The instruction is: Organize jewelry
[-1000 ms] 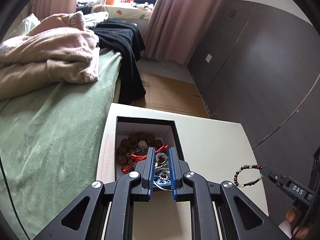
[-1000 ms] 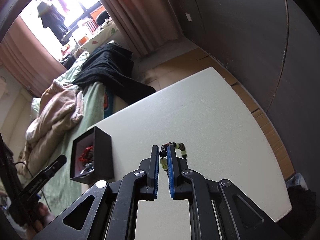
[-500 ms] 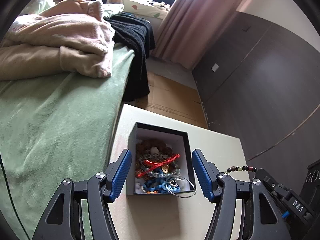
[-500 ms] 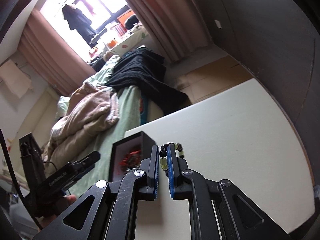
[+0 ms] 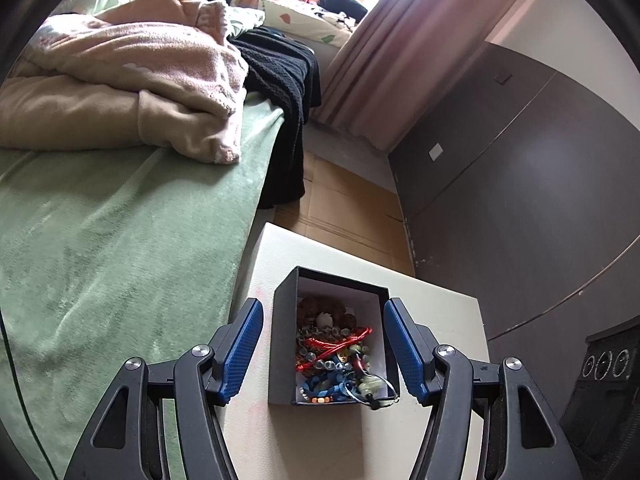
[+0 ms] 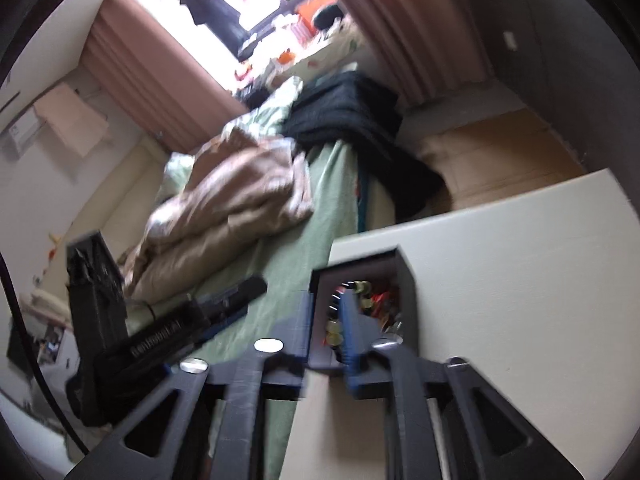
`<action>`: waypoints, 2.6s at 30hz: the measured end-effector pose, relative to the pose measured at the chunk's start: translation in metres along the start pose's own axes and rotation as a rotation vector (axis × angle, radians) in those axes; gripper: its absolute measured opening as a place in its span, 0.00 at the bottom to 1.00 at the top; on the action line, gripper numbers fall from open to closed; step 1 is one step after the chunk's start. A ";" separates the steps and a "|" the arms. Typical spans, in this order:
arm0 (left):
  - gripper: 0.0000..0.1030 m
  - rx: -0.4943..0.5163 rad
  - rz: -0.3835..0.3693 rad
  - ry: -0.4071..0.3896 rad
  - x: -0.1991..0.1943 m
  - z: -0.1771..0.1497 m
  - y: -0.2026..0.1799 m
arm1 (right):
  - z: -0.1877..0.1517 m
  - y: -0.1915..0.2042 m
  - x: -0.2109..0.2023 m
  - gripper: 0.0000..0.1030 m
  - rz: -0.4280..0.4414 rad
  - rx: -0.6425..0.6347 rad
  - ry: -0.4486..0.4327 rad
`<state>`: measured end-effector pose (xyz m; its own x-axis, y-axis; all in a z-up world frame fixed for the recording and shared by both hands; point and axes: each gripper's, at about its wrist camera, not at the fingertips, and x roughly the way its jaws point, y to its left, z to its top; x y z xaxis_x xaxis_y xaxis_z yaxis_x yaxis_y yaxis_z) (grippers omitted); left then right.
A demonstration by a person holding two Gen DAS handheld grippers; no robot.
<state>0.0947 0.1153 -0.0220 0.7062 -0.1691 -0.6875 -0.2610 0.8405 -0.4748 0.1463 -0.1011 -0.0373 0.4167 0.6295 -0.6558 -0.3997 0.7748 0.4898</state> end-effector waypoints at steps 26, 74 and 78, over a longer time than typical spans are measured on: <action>0.91 0.143 0.052 -0.069 -0.033 -0.047 -0.046 | -0.031 -0.055 -0.090 0.76 -0.225 0.078 -0.122; 0.99 0.387 0.076 -0.203 -0.070 -0.112 -0.116 | -0.061 -0.074 -0.181 1.00 -0.375 -0.030 -0.172; 0.99 0.384 0.080 -0.212 -0.073 -0.112 -0.117 | -0.062 -0.072 -0.181 1.00 -0.372 -0.039 -0.166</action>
<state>-0.0001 -0.0279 0.0225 0.8234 -0.0205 -0.5671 -0.0850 0.9836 -0.1589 0.0490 -0.2744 0.0102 0.6635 0.3104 -0.6807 -0.2265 0.9505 0.2128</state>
